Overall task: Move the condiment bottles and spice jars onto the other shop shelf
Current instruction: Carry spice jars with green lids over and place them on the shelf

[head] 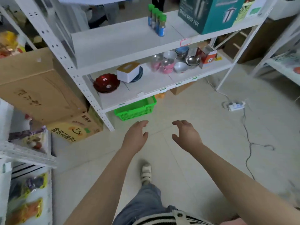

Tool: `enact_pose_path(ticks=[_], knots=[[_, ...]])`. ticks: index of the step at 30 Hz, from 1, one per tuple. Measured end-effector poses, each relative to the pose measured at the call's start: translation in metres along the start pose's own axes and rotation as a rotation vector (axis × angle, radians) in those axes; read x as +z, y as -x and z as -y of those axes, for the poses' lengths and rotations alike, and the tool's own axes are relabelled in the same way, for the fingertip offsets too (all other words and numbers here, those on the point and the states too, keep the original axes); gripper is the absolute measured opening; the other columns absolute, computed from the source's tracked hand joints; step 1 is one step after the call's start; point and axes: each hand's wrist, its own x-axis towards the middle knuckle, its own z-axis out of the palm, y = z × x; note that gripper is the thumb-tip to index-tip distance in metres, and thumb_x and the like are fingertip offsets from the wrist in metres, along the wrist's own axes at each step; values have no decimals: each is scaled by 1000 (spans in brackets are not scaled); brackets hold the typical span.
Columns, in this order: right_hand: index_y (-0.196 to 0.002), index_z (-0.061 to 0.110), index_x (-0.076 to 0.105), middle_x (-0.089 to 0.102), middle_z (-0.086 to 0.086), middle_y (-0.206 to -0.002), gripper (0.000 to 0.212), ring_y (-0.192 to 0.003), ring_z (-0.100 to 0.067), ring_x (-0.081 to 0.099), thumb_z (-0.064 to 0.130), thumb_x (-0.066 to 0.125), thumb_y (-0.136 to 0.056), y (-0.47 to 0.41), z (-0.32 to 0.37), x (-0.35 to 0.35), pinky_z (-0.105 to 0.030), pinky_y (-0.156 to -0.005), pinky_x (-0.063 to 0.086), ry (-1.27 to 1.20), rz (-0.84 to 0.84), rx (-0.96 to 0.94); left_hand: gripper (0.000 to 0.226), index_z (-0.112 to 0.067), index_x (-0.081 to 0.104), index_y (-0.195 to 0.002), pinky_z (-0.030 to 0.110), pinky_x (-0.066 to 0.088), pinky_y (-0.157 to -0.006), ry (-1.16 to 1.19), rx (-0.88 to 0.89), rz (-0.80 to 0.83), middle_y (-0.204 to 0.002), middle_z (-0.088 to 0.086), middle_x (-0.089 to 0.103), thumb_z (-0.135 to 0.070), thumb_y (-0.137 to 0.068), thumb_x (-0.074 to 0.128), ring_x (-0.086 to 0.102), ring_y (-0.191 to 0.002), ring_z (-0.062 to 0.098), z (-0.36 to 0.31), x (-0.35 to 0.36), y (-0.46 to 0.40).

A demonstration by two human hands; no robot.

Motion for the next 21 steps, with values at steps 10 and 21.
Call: enact_pose_path(ticks=[10,21], knots=[[-135,20,47,50,-6,-134,50,-124,-25,45,23,59,-86,-145,-5,-57,-34,-91,45,-68,-136,138,42,-12,52,-129,38,44,-95,-29,117,23,-124,10,59,-11,-88,58,54,-115,28,-15,-35,-184],[-133,21,48,51,-5,-130,51,-123,-25,47,23,61,-84,-308,-37,-120,-33,-89,45,-77,-179,22,44,-17,49,-133,34,42,-97,68,79,-59,-128,4,55,-12,-90,57,52,-116,23,-57,-37,-342]])
